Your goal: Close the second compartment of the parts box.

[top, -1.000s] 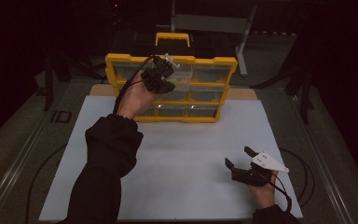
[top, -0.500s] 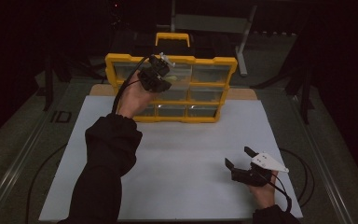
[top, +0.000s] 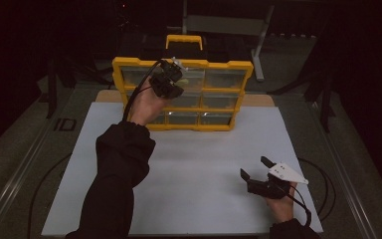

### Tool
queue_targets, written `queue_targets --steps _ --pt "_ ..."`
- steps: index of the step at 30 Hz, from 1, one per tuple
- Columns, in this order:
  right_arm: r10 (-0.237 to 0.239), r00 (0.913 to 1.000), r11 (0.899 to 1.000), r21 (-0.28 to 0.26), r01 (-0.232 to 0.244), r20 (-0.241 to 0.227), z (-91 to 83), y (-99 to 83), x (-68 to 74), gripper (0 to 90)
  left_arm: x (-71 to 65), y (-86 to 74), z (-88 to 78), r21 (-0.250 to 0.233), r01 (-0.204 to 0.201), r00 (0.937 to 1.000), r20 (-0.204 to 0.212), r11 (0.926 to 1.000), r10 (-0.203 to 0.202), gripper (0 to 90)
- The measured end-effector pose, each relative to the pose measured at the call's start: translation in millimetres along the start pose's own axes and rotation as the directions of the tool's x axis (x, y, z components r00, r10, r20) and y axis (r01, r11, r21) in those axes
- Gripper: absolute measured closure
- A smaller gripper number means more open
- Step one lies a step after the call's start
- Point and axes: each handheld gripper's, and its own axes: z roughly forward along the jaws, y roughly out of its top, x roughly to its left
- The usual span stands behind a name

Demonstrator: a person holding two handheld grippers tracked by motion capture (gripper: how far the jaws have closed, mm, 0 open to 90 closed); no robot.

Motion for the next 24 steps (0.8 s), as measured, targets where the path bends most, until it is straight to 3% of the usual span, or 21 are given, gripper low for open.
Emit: queue_targets --steps 24 --pt "0.002 1.0000 1.000 0.000 -0.002 -0.003 0.1 -0.1 0.2 10.2 9.4 1.3 8.0 -0.042 0.055 0.9972 -0.049 0.9976 -0.057 90.0"
